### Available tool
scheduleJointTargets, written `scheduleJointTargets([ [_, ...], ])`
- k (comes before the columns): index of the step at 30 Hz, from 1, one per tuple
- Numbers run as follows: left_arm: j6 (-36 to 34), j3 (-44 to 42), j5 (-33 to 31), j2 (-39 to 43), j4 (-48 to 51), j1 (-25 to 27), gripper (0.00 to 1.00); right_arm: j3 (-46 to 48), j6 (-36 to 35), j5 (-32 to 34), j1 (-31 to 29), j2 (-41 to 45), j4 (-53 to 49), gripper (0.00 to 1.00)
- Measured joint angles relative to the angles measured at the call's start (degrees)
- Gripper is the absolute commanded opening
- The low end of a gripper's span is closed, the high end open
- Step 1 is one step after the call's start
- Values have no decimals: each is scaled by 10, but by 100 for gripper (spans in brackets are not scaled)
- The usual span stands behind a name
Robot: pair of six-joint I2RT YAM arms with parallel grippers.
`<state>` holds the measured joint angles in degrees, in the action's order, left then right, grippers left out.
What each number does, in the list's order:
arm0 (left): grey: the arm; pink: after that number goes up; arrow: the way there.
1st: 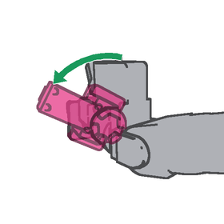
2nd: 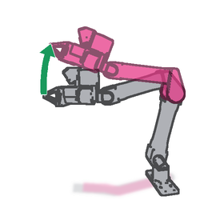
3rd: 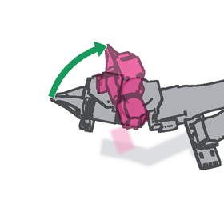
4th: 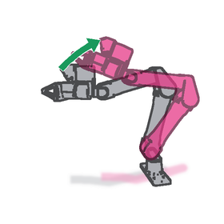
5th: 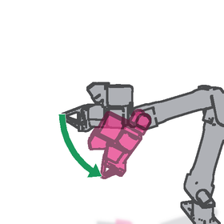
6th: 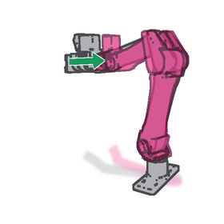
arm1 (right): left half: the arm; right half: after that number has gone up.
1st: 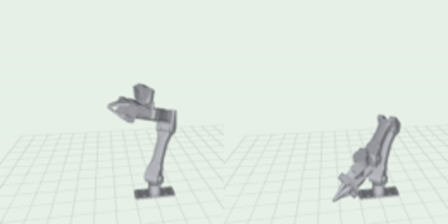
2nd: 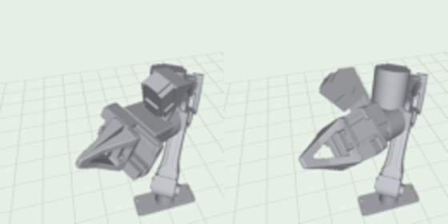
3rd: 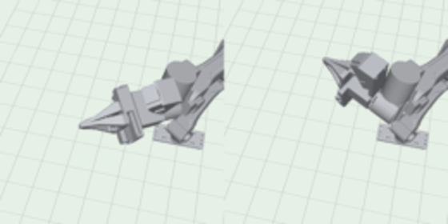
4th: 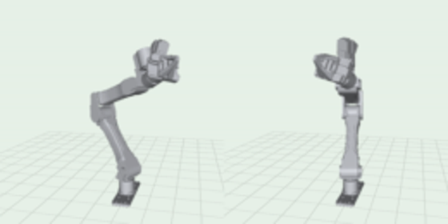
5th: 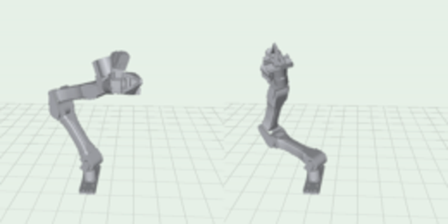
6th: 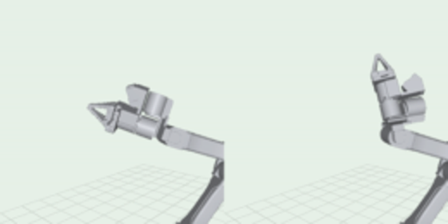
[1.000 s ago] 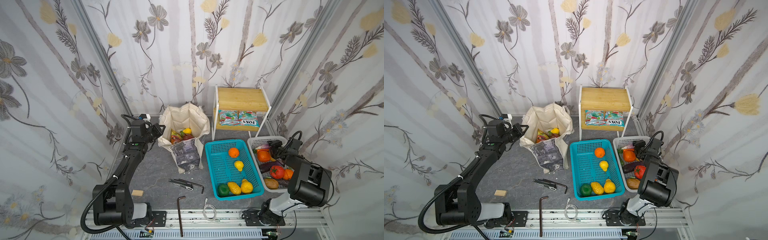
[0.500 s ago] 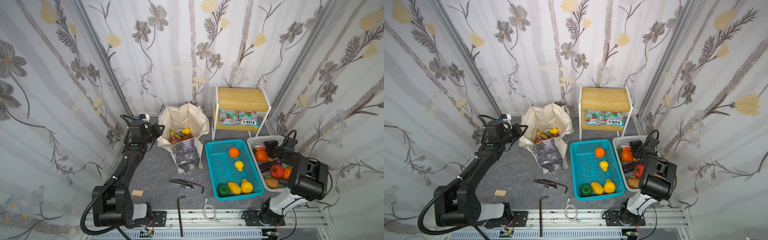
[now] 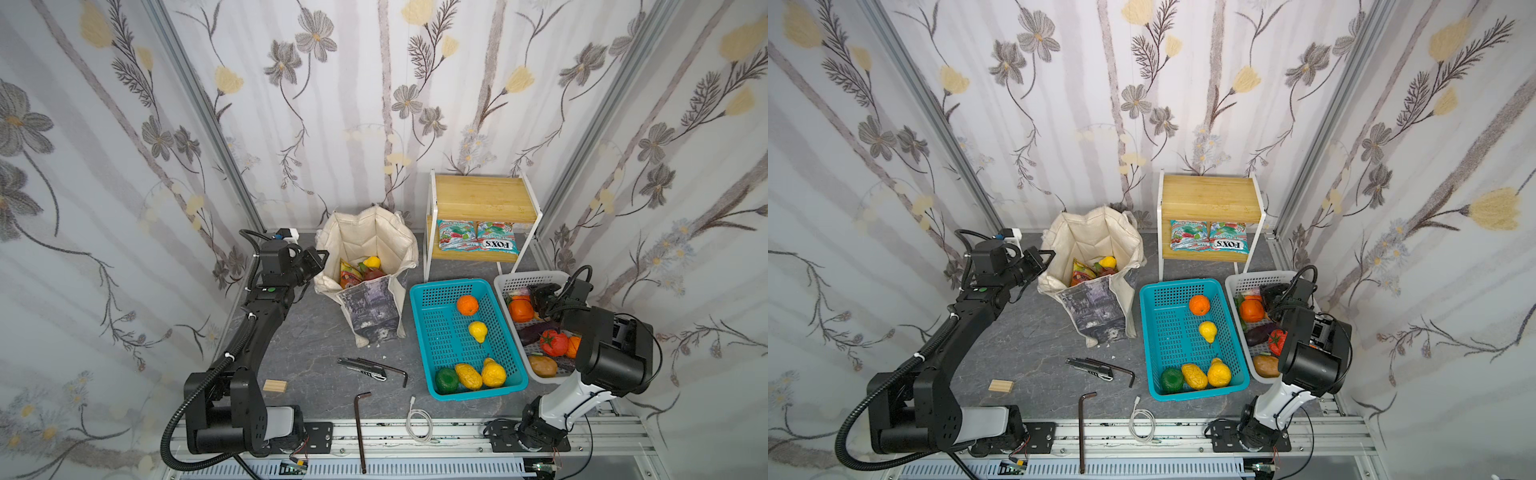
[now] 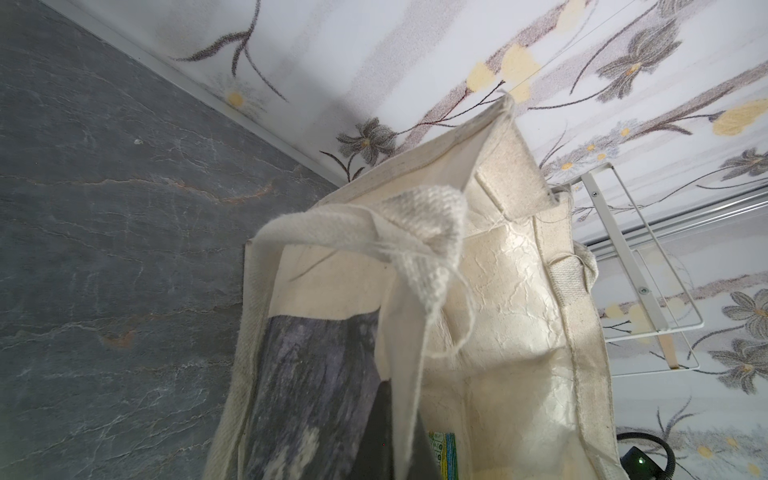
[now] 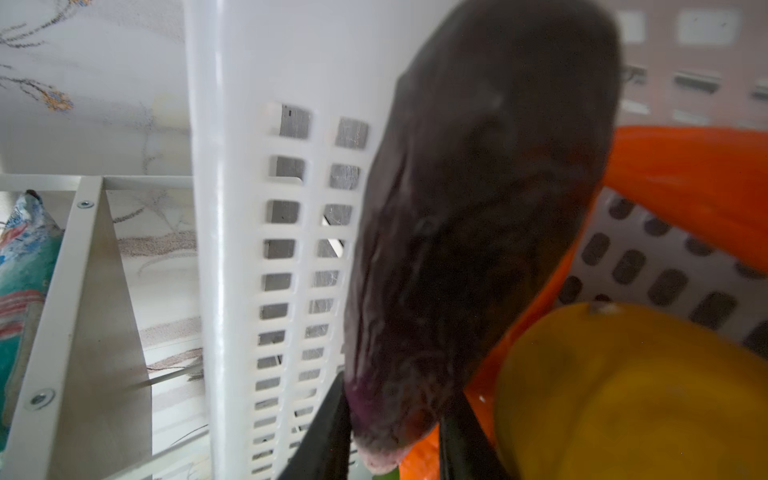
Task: Place the food into the grocery bag and tie it
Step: 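Grasp the purple eggplant in the white basket with the right gripper, then lift the eggplant and carry it with the right gripper to the tote bag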
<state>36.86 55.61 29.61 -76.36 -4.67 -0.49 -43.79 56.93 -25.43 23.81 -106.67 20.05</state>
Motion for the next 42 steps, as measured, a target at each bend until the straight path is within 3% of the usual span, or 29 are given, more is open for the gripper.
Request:
scheduleJointTargets([
  [12, 0, 0, 0, 1, 1, -1, 0, 26, -16, 6, -4, 63, -26, 21],
  [26, 0, 0, 0, 2, 1, -1, 0, 26, -59, 67, -18, 194, -94, 20],
  [36, 3, 0, 2, -1, 0, -7, 0, -30, -145, 157, -107, 351, -176, 22],
  [42, 7, 0, 7, -2, 0, -7, 0, -105, -196, 209, -212, 383, -233, 22],
])
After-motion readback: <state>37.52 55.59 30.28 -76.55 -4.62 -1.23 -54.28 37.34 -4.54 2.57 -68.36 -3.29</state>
